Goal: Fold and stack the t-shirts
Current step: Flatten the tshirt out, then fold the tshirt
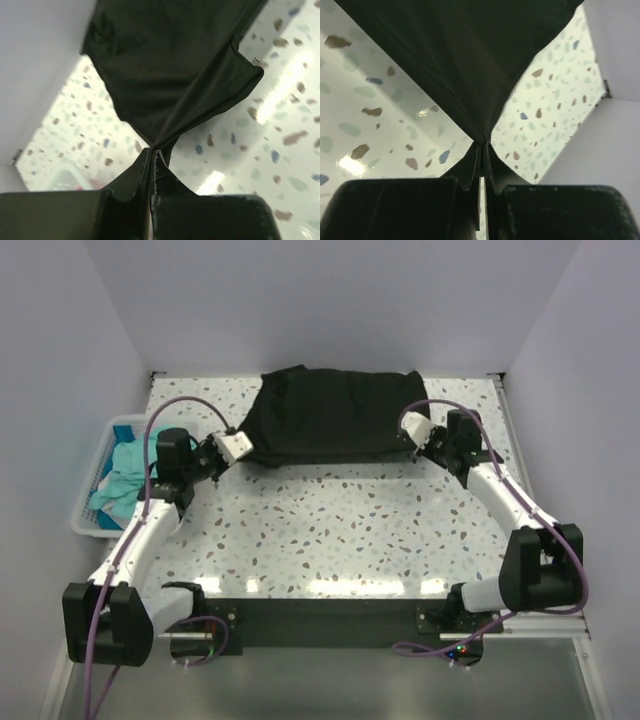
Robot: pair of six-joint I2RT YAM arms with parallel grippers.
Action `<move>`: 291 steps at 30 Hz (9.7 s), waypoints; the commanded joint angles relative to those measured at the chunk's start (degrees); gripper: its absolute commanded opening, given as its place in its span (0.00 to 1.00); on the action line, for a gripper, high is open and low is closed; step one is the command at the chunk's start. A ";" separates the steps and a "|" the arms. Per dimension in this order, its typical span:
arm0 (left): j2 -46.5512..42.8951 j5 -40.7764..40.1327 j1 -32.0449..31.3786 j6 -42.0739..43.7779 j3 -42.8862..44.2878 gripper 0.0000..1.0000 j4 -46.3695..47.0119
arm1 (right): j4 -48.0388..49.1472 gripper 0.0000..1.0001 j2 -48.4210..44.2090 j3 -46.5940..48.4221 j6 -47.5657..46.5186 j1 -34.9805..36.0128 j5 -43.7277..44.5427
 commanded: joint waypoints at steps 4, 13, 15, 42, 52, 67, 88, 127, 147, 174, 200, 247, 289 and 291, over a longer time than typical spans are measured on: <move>-2.40 2.18 0.06 10.34 -4.58 0.00 -7.01 | -0.91 0.00 0.78 -4.10 -5.60 0.79 0.97; -4.59 4.64 -0.29 21.77 -7.75 0.00 -23.16 | -11.89 0.00 -3.08 -9.28 -8.85 0.79 2.20; -6.26 5.43 -0.29 24.76 -7.92 0.00 -26.69 | -14.45 0.00 -5.53 -10.86 -10.52 0.79 2.11; 16.04 -2.89 -8.89 29.96 20.10 0.00 -45.97 | -32.74 0.00 1.46 -2.88 -10.36 0.79 -0.35; 38.37 -9.24 -10.57 33.02 45.41 0.04 -46.57 | -32.22 0.00 13.51 7.49 -9.92 0.79 0.71; 49.90 -10.12 -10.75 35.84 54.13 0.06 -45.69 | -31.77 0.00 24.07 16.28 -8.77 0.35 1.32; 51.05 -11.62 -10.75 34.08 52.81 0.07 -45.78 | -32.65 0.00 24.79 14.72 -12.02 -0.97 2.11; 49.54 -12.58 -9.61 30.13 51.75 0.05 -48.33 | -36.79 0.00 26.18 18.66 -7.55 -1.85 2.20; 42.43 -4.94 -0.64 -5.37 35.07 0.66 -50.27 | -50.41 0.63 23.81 22.79 12.39 -6.78 -4.83; 43.13 -7.49 -0.38 -9.77 33.82 0.44 -49.38 | -38.63 0.42 26.19 11.37 11.36 -3.78 3.61; 46.82 -6.34 -0.91 -13.99 33.56 0.43 -49.12 | -37.58 0.00 24.96 10.93 7.75 -3.78 5.28; 45.24 -9.60 -3.72 -17.60 28.29 0.38 -47.01 | -34.85 0.00 21.70 6.89 7.49 -2.38 9.14; 27.22 -4.41 -5.20 -7.93 24.51 0.38 -48.60 | -48.64 0.76 6.84 7.74 4.75 -1.67 0.89; 28.27 -6.42 -8.53 -8.80 24.16 0.36 -47.28 | -49.87 0.69 9.64 10.82 7.48 -1.67 -0.43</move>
